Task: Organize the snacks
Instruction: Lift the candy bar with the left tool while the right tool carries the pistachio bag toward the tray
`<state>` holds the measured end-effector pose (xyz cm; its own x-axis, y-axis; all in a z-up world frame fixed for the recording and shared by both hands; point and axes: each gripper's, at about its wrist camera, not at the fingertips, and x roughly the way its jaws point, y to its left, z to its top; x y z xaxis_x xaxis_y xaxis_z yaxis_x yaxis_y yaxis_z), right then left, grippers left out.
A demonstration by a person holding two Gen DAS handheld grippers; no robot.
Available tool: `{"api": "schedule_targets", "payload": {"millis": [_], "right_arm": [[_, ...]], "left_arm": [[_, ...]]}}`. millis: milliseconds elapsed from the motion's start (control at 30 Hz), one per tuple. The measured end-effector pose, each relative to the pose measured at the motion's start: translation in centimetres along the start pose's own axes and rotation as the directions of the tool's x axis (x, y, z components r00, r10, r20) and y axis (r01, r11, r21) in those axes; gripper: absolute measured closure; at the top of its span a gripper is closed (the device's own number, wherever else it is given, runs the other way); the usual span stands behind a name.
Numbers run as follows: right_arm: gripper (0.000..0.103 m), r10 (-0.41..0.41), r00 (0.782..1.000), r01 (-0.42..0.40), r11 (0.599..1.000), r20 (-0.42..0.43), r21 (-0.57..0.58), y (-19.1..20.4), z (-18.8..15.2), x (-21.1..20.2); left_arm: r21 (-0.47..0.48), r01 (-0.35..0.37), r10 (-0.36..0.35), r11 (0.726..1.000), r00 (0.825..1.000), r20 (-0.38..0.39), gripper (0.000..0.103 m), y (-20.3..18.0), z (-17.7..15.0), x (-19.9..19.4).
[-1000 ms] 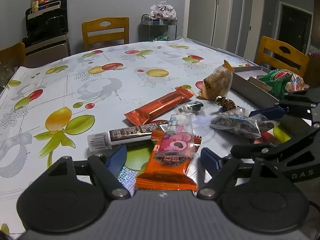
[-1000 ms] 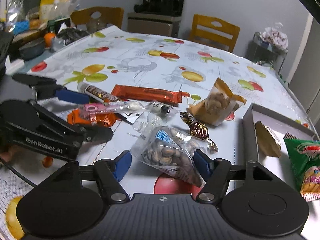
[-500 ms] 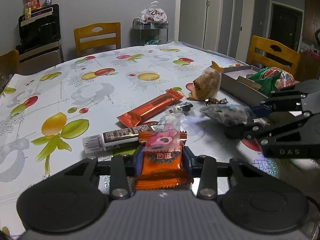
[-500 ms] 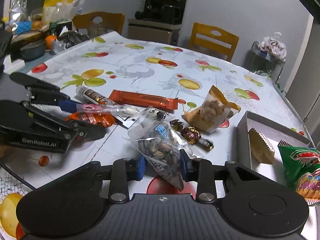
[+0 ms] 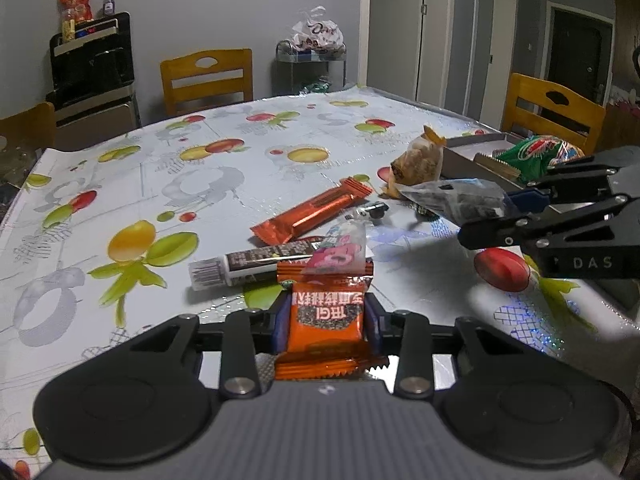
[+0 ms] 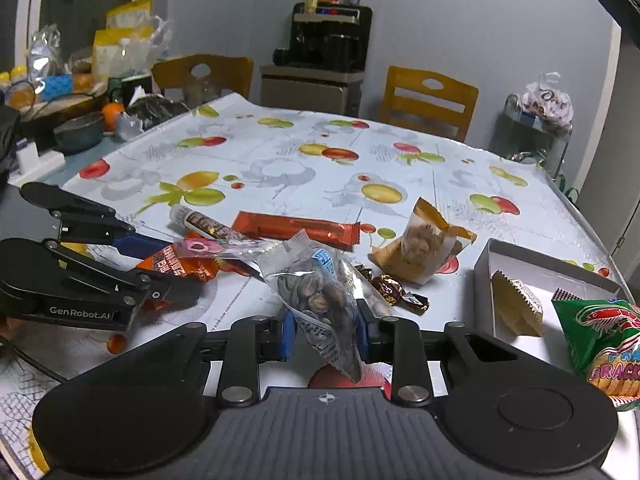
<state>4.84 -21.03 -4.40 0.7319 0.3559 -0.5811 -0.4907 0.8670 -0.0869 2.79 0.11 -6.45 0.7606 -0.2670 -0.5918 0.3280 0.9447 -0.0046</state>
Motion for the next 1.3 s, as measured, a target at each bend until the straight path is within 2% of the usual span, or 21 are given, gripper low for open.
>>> {"api": "schedule_targets", "payload": {"millis": [333, 633, 1300], "right_arm": [[0.072, 0.020, 0.999, -0.020, 1.000, 0.039, -0.012, 0.6, 0.4, -1.4], [0.072, 0.019, 0.998, -0.019, 1.000, 0.067, 0.000, 0.2, 0.6, -2.5], [0.072, 0.019, 0.994, -0.026, 0.998, 0.106, 0.064, -2.9, -0.5, -4.5]], "left_arm": [[-0.022, -0.037, 0.038, 0.999, 0.998, 0.058, 0.068, 0.7, 0.8, -2.8], [-0.001, -0.030, 0.030, 1.000, 0.993, 0.117, 0.068, -0.5, 2.1, -5.1], [0.035, -0.019, 0.016, 0.999, 0.996, 0.088, 0.068, -3.3, 3.3, -4.1]]}}
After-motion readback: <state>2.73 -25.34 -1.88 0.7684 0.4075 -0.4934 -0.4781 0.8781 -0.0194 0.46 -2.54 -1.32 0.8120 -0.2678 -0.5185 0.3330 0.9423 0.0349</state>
